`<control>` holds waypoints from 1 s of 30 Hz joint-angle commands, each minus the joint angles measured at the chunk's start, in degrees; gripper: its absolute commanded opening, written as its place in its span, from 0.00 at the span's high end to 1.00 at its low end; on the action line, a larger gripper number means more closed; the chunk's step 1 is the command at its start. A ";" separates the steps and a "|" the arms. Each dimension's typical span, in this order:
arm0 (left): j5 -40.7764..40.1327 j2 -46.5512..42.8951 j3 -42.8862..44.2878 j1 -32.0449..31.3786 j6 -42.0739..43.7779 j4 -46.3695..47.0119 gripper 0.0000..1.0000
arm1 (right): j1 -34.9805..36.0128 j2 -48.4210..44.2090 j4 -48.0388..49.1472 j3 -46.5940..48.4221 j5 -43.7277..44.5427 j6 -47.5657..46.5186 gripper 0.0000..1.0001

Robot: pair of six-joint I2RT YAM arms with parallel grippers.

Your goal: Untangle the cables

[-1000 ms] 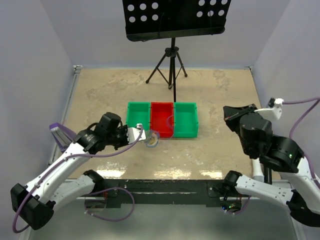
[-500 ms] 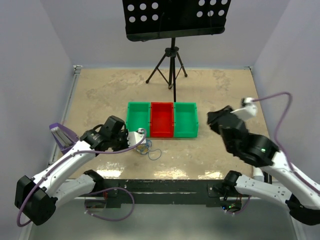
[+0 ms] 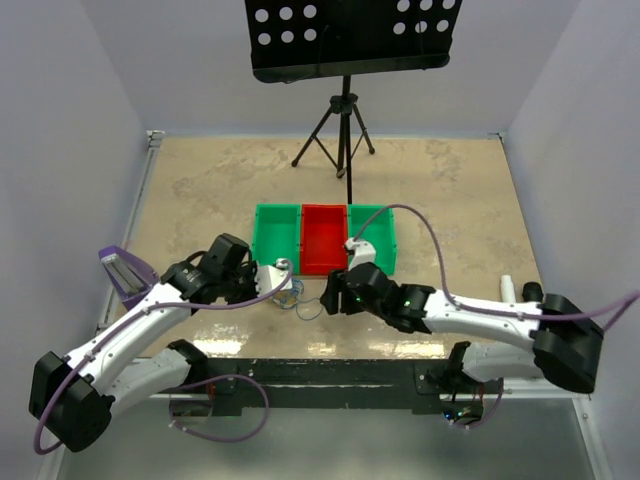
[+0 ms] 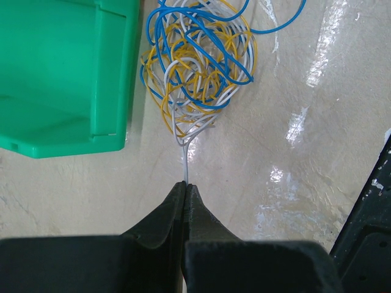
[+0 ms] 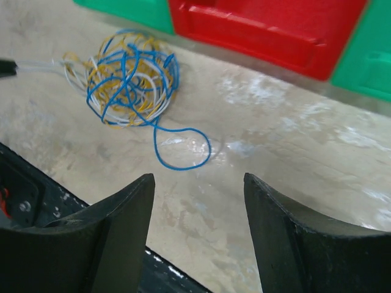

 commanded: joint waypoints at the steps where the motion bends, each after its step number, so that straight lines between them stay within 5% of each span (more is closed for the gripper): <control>1: 1.19 -1.01 -0.79 0.23 -0.19 1.61 1.00 | 2.20 9.40 14.16 2.52 -3.38 -6.51 0.37; 12: 0.22 -2.33 -1.76 0.23 0.34 1.78 1.00 | 2.20 23.38 19.88 6.21 0.58 -10.73 0.48; 17: 0.14 -2.16 -2.11 0.23 0.34 1.78 1.00 | 2.64 27.34 20.85 7.18 0.93 -10.91 0.59; 23: 0.49 -2.16 -2.28 0.23 0.17 1.96 1.00 | 3.69 27.43 21.46 5.43 1.81 -9.42 0.86; 25: 0.66 -1.81 -2.20 0.23 0.08 1.87 1.00 | 4.13 26.99 20.85 4.90 1.98 -8.81 0.79; 27: 1.01 -1.54 -2.11 0.32 0.08 1.61 1.00 | 4.83 25.95 19.63 4.46 3.56 -7.93 0.62; 30: 0.75 -1.63 -2.37 0.32 0.78 1.52 1.00 | 5.71 23.57 17.16 4.28 7.16 -7.75 0.57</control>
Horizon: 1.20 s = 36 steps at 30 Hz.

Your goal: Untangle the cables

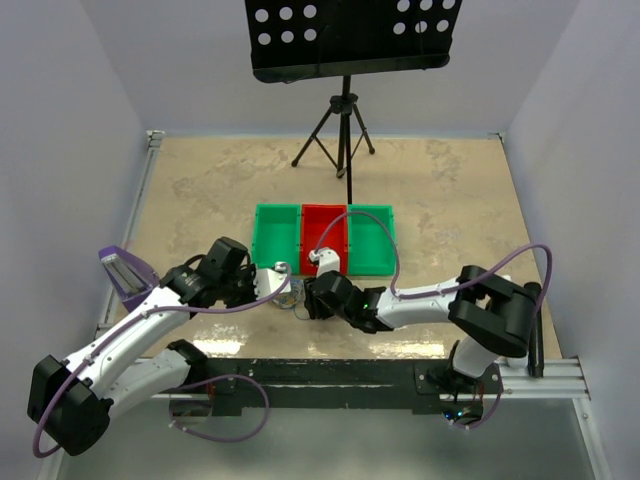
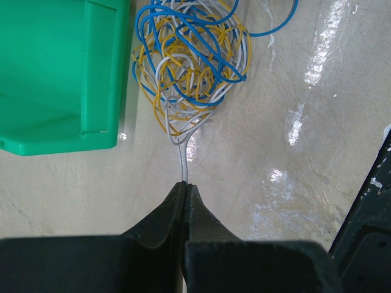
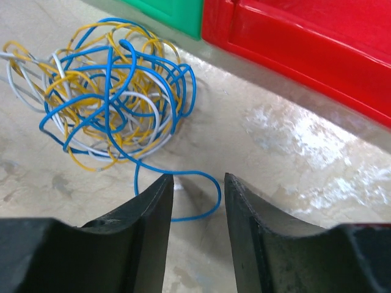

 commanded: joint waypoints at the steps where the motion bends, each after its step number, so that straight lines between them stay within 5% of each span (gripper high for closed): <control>1: 0.10 -0.23 -0.93 0.23 1.28 1.15 1.00 | 1.34 -4.41 -2.51 -0.94 6.20 0.63 0.56; 17: -2.54 -0.85 -4.80 0.32 5.77 3.78 1.00 | 5.21 -1.26 -3.31 4.24 7.27 -10.53 0.48; 28: -6.32 -0.76 -7.08 0.23 8.05 5.63 1.00 | 5.30 0.51 -10.24 8.28 16.75 -5.80 0.45; 36: -6.23 0.03 -7.17 0.23 8.40 5.89 1.00 | 5.12 0.23 -10.60 8.90 15.70 -5.71 0.43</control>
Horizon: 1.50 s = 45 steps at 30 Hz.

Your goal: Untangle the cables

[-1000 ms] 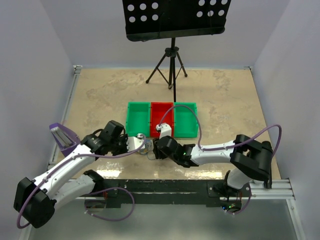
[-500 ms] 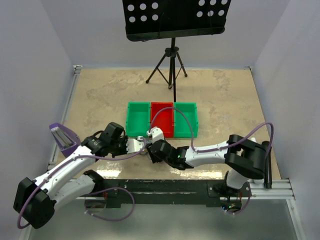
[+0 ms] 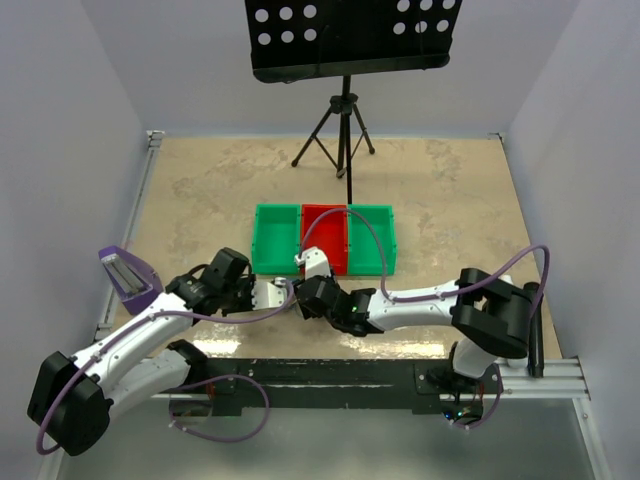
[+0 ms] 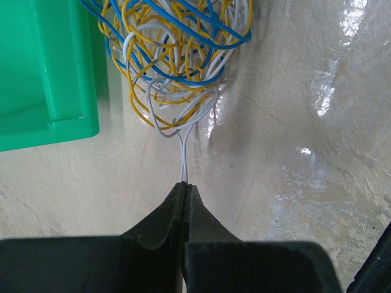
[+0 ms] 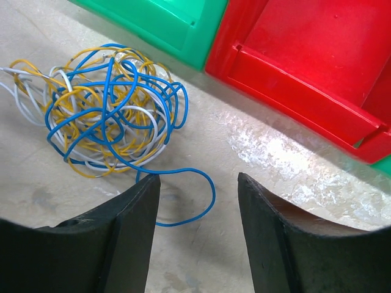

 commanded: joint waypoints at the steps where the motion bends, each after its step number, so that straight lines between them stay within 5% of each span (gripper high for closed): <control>1: -0.81 0.10 -0.29 0.23 1.13 1.61 1.00 | -0.10 1.35 -1.05 2.54 2.13 1.05 0.43; 17: -1.96 0.80 -2.13 0.23 2.27 2.84 1.00 | -0.54 2.08 6.16 -1.24 -1.92 2.19 0.64; 29: -1.08 0.63 -2.05 0.32 2.62 3.19 1.00 | 0.78 -2.78 5.72 -0.37 -6.21 -9.31 0.39; 45: -1.52 -0.08 -3.28 0.32 3.24 4.33 1.00 | 0.87 4.17 10.20 5.18 -9.29 -15.03 0.50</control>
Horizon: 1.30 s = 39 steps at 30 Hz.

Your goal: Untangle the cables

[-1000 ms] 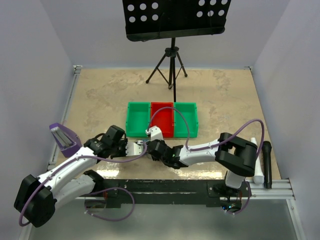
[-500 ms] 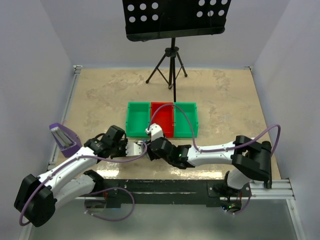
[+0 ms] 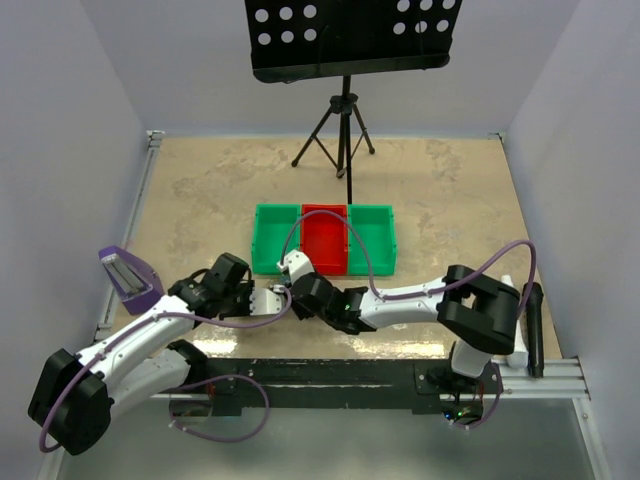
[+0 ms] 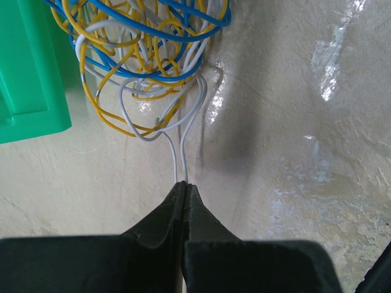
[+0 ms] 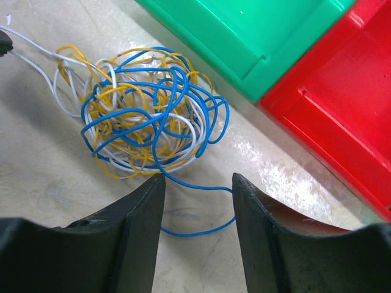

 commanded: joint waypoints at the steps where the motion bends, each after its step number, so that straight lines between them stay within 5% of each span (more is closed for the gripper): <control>1: 0.30 -0.69 -0.04 0.06 0.15 2.76 1.00 | 0.93 1.07 5.35 2.84 -2.85 -2.99 0.52; 9: 4.51 -3.85 1.62 0.41 -2.57 3.29 1.00 | 0.93 -0.15 10.79 -2.60 -5.48 1.92 0.78; 13: 6.80 -4.03 3.29 0.85 -3.89 3.11 1.00 | 0.85 -5.06 13.78 -8.31 -5.31 5.96 1.00; 23: 6.54 -5.17 7.25 1.73 -4.41 0.48 1.00 | 0.85 -23.07 7.83 -17.28 3.64 22.13 1.00; 33: 5.31 -3.59 16.12 1.90 -4.95 -4.88 1.00 | 0.85 -48.91 -21.25 -9.48 26.13 38.92 1.00; 39: 1.79 -2.27 20.17 1.99 -2.57 -9.88 1.00 | 0.85 -51.22 -38.39 0.89 37.83 45.16 1.00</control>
